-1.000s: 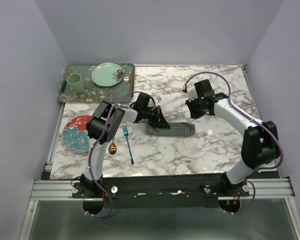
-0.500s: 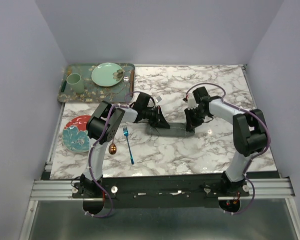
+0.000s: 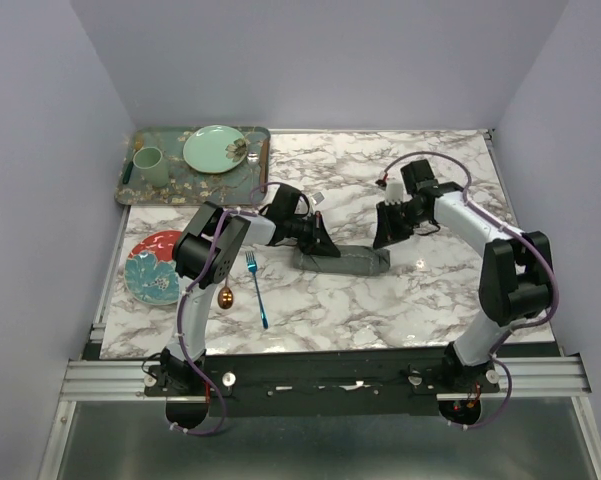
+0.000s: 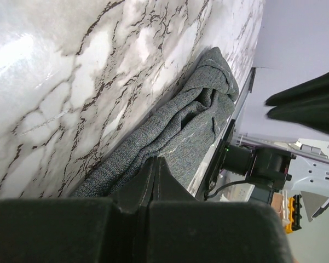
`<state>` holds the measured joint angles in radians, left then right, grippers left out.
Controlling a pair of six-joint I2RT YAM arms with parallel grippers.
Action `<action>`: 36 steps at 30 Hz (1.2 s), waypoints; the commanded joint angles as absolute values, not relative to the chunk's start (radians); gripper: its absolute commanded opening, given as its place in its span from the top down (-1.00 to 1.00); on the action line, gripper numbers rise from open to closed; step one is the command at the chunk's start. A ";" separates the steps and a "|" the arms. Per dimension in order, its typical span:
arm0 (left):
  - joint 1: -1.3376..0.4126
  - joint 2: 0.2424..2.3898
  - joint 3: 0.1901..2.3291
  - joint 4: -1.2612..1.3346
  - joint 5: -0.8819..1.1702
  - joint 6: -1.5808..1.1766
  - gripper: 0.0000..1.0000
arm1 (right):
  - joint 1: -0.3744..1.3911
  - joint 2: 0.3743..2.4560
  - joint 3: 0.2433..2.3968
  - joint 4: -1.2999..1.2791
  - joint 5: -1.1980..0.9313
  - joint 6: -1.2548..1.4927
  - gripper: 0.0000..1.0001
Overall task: Fold the napkin into a case and place the utensils inside
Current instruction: Smooth out the smaller rectangle-folded napkin at the center of the board.
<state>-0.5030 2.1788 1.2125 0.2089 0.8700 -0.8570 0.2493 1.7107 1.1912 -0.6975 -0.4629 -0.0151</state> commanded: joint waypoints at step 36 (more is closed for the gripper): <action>-0.499 2.232 1.279 -0.035 0.778 -0.586 1.00 | 0.230 1.859 1.489 -0.907 -0.667 -0.707 -0.44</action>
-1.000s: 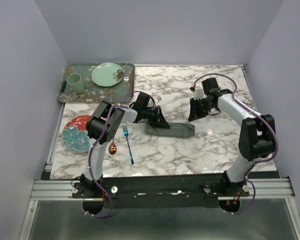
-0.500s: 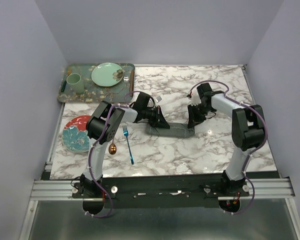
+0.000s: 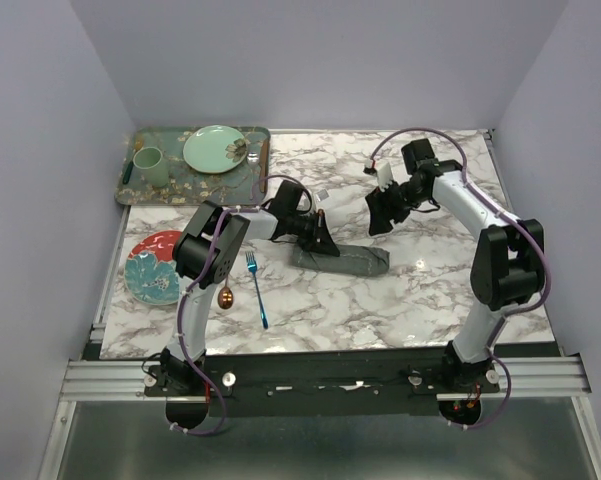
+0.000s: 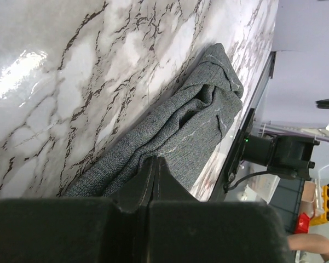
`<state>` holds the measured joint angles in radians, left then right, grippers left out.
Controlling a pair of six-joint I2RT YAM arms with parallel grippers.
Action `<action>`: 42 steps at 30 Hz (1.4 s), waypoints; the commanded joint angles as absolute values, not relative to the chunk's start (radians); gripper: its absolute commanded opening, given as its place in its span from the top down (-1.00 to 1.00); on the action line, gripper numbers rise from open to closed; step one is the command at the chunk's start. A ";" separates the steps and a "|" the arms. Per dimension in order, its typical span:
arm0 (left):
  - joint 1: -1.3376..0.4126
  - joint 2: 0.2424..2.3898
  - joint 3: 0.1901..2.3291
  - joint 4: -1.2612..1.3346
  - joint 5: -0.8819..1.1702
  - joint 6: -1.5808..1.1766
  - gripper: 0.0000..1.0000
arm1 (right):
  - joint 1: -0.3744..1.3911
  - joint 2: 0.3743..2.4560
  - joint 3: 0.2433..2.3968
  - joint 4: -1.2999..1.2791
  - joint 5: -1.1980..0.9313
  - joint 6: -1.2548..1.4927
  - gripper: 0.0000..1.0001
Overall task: Fold the napkin into a case and place the utensils inside
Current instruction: Smooth out the smaller rectangle-folded napkin at the center of the board, then pick up the smaller rectangle-folded napkin from the center of the board.
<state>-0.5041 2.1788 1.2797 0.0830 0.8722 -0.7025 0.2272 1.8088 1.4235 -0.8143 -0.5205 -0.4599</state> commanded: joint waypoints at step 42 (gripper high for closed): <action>-0.324 1.693 1.060 0.029 0.841 -0.474 0.47 | 0.321 2.281 1.848 -1.192 -0.704 -0.807 -0.32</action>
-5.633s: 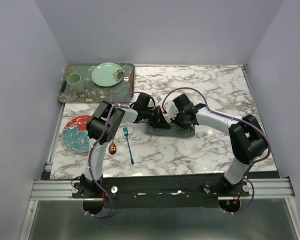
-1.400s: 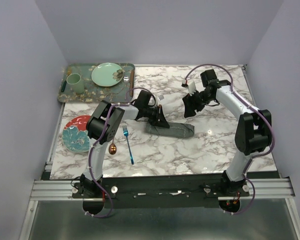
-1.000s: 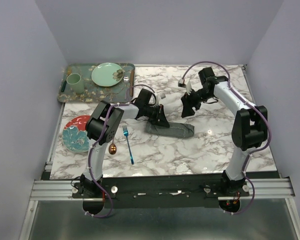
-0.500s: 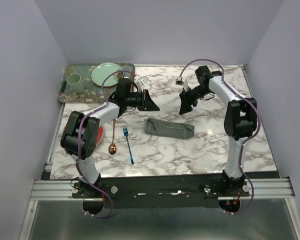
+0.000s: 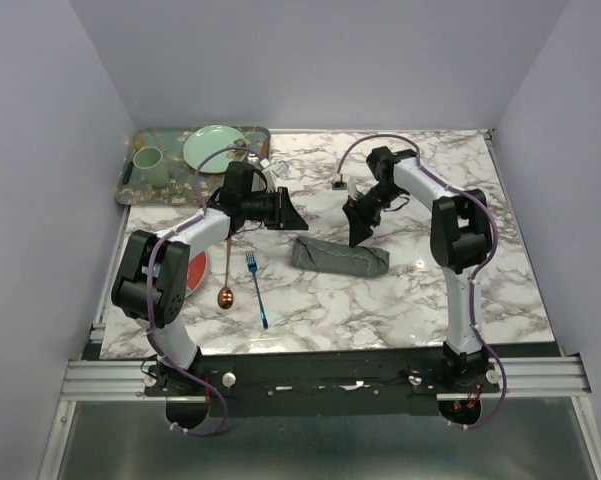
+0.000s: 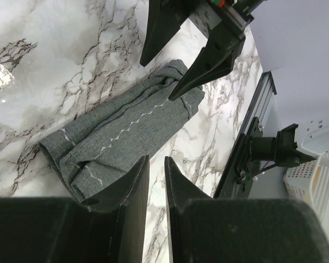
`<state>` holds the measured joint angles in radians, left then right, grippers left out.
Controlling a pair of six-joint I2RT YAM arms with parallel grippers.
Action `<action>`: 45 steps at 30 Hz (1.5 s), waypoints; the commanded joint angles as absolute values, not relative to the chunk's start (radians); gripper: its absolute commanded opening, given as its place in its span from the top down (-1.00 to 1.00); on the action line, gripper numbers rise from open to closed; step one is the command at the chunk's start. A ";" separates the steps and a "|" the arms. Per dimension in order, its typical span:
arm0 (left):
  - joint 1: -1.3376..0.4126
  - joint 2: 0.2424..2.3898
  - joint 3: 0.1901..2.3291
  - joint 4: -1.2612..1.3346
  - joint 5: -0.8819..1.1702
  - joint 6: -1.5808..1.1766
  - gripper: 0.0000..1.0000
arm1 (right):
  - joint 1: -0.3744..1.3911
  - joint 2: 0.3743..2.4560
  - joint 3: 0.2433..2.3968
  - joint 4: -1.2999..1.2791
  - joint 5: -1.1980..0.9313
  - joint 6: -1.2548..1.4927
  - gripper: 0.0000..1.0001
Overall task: Fold the napkin into a case and place the utensils inside
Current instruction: Pick up the smaller rectangle-folded napkin from the center of the board.
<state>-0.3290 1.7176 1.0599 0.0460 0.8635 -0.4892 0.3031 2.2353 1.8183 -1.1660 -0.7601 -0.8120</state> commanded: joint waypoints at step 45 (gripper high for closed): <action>-0.278 1.746 1.088 0.002 0.816 -0.459 0.49 | 0.342 2.254 1.769 -1.180 -0.660 -0.838 0.99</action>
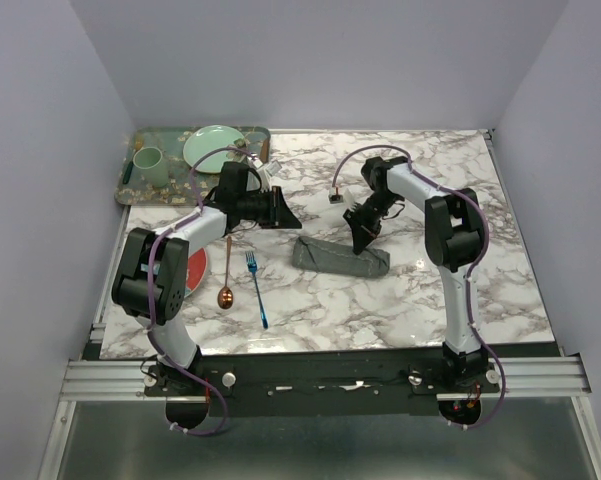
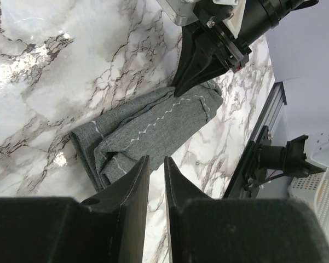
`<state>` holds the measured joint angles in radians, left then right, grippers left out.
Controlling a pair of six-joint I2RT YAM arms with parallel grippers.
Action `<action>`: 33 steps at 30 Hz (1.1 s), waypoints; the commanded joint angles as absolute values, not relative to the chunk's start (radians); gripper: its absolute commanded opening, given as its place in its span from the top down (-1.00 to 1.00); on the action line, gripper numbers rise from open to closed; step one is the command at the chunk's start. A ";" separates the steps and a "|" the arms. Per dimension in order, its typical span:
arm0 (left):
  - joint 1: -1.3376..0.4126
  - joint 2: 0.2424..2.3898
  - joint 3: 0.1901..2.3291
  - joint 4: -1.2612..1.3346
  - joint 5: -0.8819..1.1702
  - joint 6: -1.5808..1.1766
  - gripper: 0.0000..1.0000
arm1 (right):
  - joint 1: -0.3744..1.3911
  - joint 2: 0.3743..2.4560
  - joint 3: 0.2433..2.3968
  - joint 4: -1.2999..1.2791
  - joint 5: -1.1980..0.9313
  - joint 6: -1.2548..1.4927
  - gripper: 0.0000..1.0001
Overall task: Fold the napkin into a case and place the utensils inside
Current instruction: Pick up the smaller rectangle-folded napkin from the center of the board, then turn over the smaller rectangle-folded napkin at the center of the board.
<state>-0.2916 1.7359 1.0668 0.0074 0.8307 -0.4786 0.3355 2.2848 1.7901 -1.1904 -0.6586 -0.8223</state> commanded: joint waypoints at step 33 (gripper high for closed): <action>-0.172 1.710 1.100 -0.107 0.788 -0.362 0.49 | 0.383 1.634 1.082 -0.017 -0.163 -0.675 0.99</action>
